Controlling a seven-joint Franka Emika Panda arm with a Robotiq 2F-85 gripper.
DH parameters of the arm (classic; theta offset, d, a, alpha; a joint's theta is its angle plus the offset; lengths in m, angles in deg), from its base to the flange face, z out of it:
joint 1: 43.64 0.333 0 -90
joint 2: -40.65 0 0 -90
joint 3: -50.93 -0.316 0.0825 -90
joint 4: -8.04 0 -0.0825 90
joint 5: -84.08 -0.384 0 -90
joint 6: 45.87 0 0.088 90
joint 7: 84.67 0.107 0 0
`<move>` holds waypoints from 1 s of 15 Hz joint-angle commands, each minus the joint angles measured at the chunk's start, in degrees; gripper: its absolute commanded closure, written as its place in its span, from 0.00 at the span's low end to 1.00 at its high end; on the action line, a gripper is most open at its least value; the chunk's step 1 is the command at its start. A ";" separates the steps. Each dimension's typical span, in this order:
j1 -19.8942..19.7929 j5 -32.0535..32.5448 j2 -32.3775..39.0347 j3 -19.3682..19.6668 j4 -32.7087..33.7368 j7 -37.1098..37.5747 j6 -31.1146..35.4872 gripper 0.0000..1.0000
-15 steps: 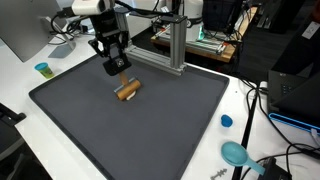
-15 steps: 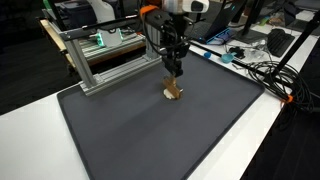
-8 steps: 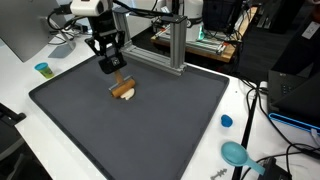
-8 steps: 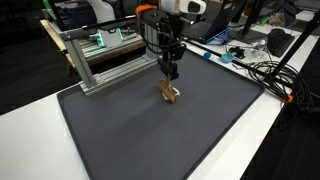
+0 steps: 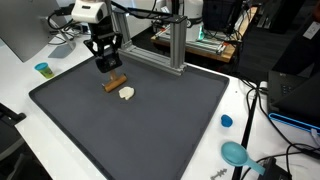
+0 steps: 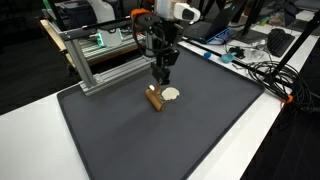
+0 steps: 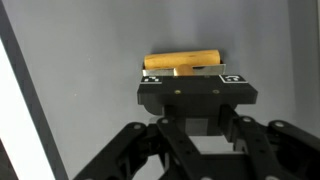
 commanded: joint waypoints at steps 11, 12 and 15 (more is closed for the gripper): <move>-0.10 -10.91 -5.23 -2.49 0.11 -9.81 -8.63 0.79; 0.04 -10.92 -4.73 -2.50 -0.11 -9.54 -7.51 0.79; 0.09 -11.08 -3.30 -2.74 0.11 -9.43 -4.70 0.79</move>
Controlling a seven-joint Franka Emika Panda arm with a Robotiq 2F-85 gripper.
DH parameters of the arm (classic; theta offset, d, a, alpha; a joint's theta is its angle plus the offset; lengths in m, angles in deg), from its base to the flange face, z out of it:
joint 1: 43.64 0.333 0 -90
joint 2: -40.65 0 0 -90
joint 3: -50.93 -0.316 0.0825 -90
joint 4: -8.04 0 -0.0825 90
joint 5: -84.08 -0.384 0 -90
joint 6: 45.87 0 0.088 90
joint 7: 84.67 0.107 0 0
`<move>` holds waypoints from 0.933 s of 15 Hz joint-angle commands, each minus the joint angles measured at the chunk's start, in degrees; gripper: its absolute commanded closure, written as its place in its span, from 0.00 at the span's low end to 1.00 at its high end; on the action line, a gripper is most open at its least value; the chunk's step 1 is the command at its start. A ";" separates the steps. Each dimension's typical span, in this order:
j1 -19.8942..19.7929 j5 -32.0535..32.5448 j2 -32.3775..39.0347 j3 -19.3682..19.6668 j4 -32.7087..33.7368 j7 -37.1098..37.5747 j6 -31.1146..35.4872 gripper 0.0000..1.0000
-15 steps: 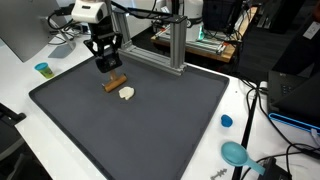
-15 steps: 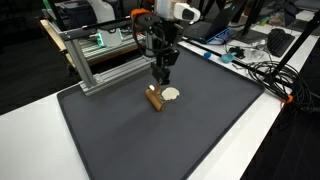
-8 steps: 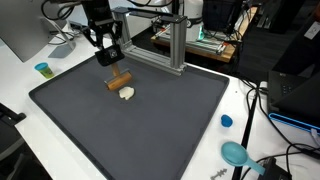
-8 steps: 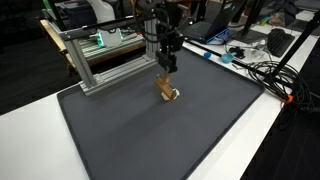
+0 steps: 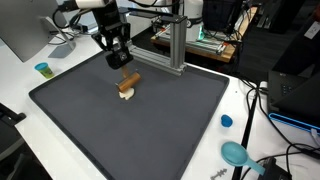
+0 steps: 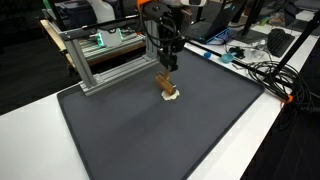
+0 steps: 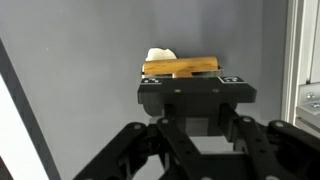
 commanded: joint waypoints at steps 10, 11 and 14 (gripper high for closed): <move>-0.58 -5.83 1.46 -2.50 -1.72 -4.70 4.14 0.79; -0.58 -6.49 1.59 -2.66 -1.68 -5.11 4.08 0.79; -0.56 -7.87 2.00 -2.80 -1.73 -6.07 4.13 0.79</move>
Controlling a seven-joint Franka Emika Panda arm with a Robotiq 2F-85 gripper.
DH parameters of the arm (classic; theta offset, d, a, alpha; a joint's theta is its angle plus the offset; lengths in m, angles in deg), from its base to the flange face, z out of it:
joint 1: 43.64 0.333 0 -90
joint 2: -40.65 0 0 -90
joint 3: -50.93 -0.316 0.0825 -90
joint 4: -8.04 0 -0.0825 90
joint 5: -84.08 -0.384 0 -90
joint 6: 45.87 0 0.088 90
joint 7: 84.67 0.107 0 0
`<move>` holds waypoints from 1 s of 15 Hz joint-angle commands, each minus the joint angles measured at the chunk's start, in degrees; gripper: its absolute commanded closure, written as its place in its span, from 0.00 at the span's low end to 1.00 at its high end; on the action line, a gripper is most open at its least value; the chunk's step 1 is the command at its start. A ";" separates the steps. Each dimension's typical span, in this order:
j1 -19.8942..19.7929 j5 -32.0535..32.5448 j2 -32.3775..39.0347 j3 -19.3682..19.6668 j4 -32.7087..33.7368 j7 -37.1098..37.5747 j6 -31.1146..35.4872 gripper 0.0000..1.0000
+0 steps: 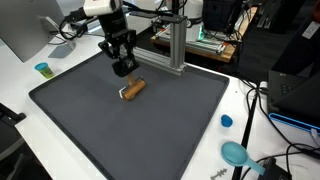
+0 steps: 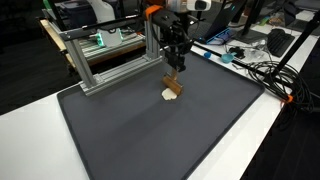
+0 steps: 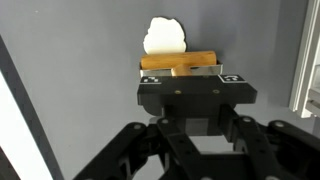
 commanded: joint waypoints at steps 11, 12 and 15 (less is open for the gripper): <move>-1.92 -11.52 -5.69 -1.08 1.05 -6.56 -6.46 0.79; -1.53 -11.31 -5.68 -0.49 1.62 -6.72 -6.19 0.79; -0.52 -8.58 -4.96 0.73 1.96 -5.48 -4.80 0.79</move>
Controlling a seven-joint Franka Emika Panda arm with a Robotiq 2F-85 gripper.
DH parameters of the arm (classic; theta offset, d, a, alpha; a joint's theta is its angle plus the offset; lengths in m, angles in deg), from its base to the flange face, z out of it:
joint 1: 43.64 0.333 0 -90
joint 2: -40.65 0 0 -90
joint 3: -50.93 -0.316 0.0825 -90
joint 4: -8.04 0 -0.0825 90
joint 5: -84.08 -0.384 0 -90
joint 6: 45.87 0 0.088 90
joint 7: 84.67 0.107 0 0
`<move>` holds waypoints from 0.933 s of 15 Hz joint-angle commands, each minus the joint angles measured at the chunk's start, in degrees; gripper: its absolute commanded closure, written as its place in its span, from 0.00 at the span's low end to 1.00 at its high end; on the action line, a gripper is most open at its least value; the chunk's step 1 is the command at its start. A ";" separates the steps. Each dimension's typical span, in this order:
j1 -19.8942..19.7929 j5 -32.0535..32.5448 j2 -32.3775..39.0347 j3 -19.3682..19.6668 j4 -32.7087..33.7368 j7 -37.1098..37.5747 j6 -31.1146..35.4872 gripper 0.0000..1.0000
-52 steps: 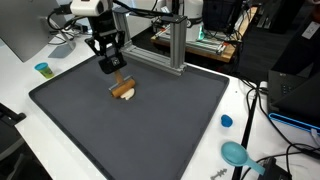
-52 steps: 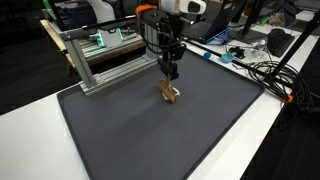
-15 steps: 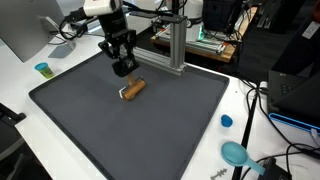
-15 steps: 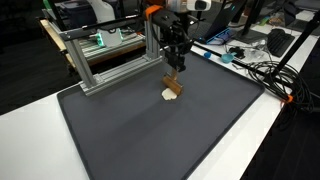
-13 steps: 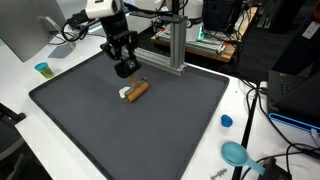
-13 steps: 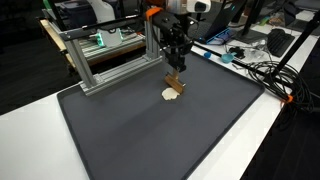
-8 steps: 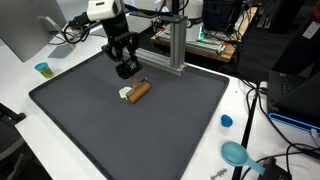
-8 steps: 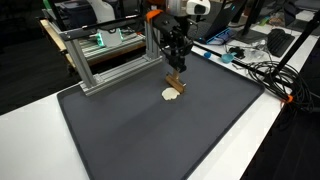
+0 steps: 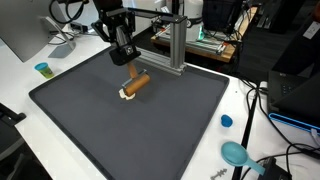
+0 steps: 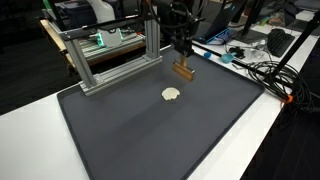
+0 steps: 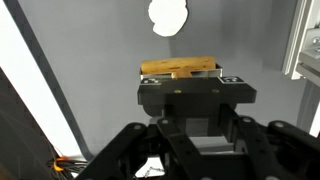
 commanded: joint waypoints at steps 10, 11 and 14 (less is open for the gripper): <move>0.22 3.93 7.27 1.65 1.45 0.48 7.90 0.79; 0.26 4.88 7.73 1.91 1.54 0.69 8.05 0.79; 0.58 8.96 8.75 3.18 2.27 2.71 7.03 0.79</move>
